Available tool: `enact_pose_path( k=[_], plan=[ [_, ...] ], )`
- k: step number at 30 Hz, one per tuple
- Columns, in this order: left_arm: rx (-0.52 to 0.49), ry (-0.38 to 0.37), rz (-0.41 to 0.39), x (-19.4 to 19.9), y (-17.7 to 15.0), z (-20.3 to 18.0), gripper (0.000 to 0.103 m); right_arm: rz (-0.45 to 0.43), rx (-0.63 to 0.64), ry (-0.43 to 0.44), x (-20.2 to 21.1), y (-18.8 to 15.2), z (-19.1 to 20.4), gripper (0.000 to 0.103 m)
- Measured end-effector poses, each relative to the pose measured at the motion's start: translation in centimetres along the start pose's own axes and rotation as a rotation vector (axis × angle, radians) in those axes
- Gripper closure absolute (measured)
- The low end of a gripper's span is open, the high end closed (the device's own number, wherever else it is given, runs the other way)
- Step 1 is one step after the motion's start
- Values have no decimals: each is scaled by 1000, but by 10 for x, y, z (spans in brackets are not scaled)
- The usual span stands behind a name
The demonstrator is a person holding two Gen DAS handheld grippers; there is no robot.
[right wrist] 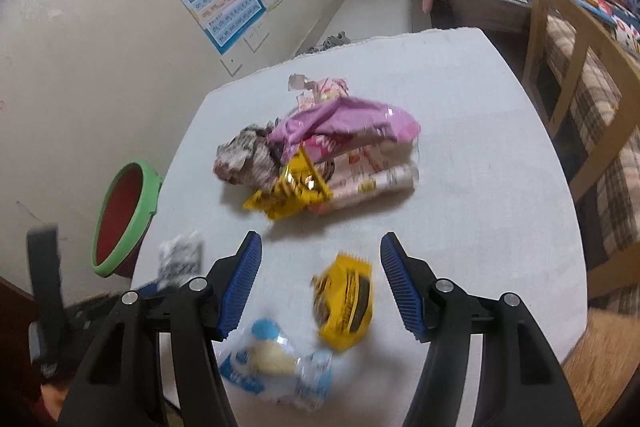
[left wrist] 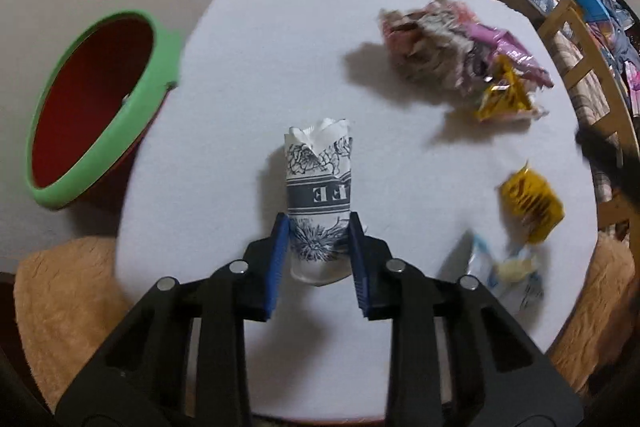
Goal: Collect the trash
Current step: 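Grasp the pink plastic bag with the right gripper while the left holds the cup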
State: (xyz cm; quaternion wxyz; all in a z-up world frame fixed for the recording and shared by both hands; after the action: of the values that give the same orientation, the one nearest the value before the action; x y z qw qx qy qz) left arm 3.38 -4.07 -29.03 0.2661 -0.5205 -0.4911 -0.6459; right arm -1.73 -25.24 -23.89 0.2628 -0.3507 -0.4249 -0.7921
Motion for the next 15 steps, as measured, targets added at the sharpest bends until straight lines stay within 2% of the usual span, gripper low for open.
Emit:
enact_pose_path(
  k=[2, 4, 8, 11, 13, 15],
  plan=[
    [24, -16, -4, 5, -5, 8, 74, -19, 32, -22, -5, 19, 1, 43],
    [37, -20, 1, 5, -10, 13, 74, -17, 76, -55, -15, 40, 1, 35],
    [58, -46, 20, 0, -21, 17, 74, 4, 160, -108, -33, 68, -2, 35],
    [62, -52, 15, -2, -20, 16, 72, 89, 244, -134, -56, 80, -2, 31],
    [63, -51, 10, -2, -18, 15, 65, 154, 283, -140, -72, 81, -3, 28],
    [66, -52, 8, -2, -18, 16, 59, 181, 298, -141, -82, 80, -4, 28]
  ],
)
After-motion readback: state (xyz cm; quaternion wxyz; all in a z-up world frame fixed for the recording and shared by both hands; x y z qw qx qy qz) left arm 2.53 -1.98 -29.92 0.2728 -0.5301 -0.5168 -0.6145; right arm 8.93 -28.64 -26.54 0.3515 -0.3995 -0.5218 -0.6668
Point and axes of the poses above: each gripper's, at about its wrist camera, not at the fingertips, and x roughly against the way its jaws point, z to its left, y to its top, the point moved 6 cm from there along -x, roughly the way its jaws point, and after that the axes turned 4 degrees about -x, right-handed, at the moved point
